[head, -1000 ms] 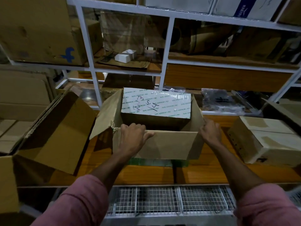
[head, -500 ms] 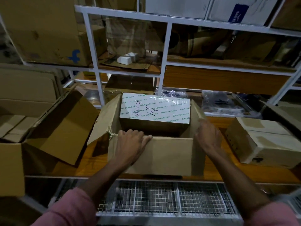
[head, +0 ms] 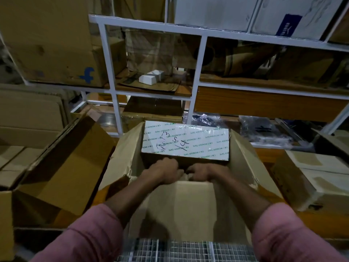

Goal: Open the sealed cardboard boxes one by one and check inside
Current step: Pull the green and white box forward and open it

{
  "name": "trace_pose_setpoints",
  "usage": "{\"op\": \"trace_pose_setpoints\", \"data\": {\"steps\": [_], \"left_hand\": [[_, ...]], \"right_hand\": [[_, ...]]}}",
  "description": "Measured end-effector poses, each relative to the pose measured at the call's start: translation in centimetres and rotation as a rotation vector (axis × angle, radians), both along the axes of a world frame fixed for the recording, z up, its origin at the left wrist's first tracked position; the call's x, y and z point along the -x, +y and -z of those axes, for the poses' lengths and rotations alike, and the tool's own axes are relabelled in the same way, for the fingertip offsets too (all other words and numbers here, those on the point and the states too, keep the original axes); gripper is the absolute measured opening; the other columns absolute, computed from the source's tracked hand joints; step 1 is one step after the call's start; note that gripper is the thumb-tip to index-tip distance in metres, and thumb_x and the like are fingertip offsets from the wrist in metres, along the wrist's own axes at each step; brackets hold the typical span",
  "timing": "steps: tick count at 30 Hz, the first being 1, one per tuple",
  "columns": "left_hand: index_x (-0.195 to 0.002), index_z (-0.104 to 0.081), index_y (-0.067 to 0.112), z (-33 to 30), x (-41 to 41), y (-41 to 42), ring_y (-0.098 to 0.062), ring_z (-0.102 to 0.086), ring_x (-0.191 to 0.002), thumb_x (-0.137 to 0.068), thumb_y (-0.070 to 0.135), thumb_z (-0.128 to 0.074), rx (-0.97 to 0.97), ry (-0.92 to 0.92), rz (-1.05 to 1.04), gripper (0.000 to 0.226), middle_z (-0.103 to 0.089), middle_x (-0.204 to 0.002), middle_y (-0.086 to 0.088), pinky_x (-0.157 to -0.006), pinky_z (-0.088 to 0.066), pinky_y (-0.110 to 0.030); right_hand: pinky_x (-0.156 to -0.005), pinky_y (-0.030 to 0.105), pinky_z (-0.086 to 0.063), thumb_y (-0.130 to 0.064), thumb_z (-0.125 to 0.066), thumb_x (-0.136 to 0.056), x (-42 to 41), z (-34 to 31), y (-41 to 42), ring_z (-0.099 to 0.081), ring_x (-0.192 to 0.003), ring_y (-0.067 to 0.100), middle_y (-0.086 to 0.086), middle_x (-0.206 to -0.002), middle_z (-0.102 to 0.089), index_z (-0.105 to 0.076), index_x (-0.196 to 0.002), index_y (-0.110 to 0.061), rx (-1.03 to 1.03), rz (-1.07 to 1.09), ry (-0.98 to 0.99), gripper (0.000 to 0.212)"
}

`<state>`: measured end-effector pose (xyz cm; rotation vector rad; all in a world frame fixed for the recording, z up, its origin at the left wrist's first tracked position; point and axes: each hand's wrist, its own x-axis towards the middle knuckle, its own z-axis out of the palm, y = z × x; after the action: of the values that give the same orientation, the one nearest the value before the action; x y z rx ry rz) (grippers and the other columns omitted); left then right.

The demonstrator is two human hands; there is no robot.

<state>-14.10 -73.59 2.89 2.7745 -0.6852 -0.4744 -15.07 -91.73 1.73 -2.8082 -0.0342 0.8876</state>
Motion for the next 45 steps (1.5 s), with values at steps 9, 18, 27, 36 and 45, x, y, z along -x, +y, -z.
{"op": "trace_pose_setpoints", "data": {"steps": [9, 18, 27, 36, 45], "left_hand": [[-0.141, -0.043, 0.013, -0.4, -7.5, -2.5, -0.038, -0.032, -0.140, -0.094, 0.043, -0.058, -0.006, -0.413, 0.040, 0.058, -0.039, -0.150, -0.015, -0.106, -0.038, -0.056], [-0.161, -0.003, 0.018, -0.6, -17.1, -4.4, -0.037, 0.015, -0.154, -0.096, 0.045, -0.055, 0.121, -0.533, -0.026, 0.087, 0.016, -0.168, -0.010, -0.121, -0.007, -0.066], [-0.161, -0.005, 0.016, 4.1, -19.3, -3.0, -0.040, 0.015, -0.154, -0.096, 0.052, -0.051, 0.091, -0.583, -0.003, 0.088, 0.016, -0.169, -0.014, -0.119, -0.001, -0.066], [-0.146, -0.033, 0.021, 2.6, -17.7, -2.8, -0.035, -0.037, -0.136, -0.093, 0.032, -0.062, -0.030, -0.566, -0.023, 0.061, -0.042, -0.143, -0.013, -0.111, -0.020, -0.068], [-0.161, -0.005, 0.014, 1.5, -14.3, -1.4, -0.038, 0.006, -0.155, -0.099, 0.040, -0.051, 0.004, -0.408, 0.014, 0.081, -0.001, -0.169, -0.014, -0.118, -0.007, -0.070]], "right_hand": [[-0.120, 0.057, -0.029, -0.023, -0.060, -0.094, -3.9, 0.4, 0.1, -0.022, -0.150, 0.036, 0.010, -0.166, -0.019, 0.016, -0.159, -0.031, -0.256, 0.059, -0.830, 0.101], [-0.126, 0.055, -0.010, -0.030, -0.055, -0.101, -12.4, -2.0, -2.1, 0.008, -0.158, 0.022, 0.000, -0.172, 0.003, -0.007, -0.162, -0.021, -0.051, 0.176, -0.961, 0.078], [-0.120, 0.058, -0.011, -0.046, -0.054, -0.098, -17.1, -0.5, -4.8, -0.037, -0.144, 0.030, 0.008, -0.150, -0.048, -0.040, -0.149, -0.022, 0.175, 0.182, -0.673, 0.058], [-0.092, 0.042, -0.028, -0.033, -0.054, -0.100, -14.3, -0.5, -3.9, -0.051, -0.116, 0.024, -0.001, -0.121, -0.060, -0.054, -0.114, -0.028, 0.197, 0.190, -0.731, 0.015], [-0.119, 0.050, -0.022, -0.036, -0.059, -0.098, -10.5, -1.2, -4.0, -0.028, -0.142, 0.034, 0.011, -0.154, -0.032, -0.036, -0.151, -0.024, 0.071, 0.154, -0.716, 0.060]]}}
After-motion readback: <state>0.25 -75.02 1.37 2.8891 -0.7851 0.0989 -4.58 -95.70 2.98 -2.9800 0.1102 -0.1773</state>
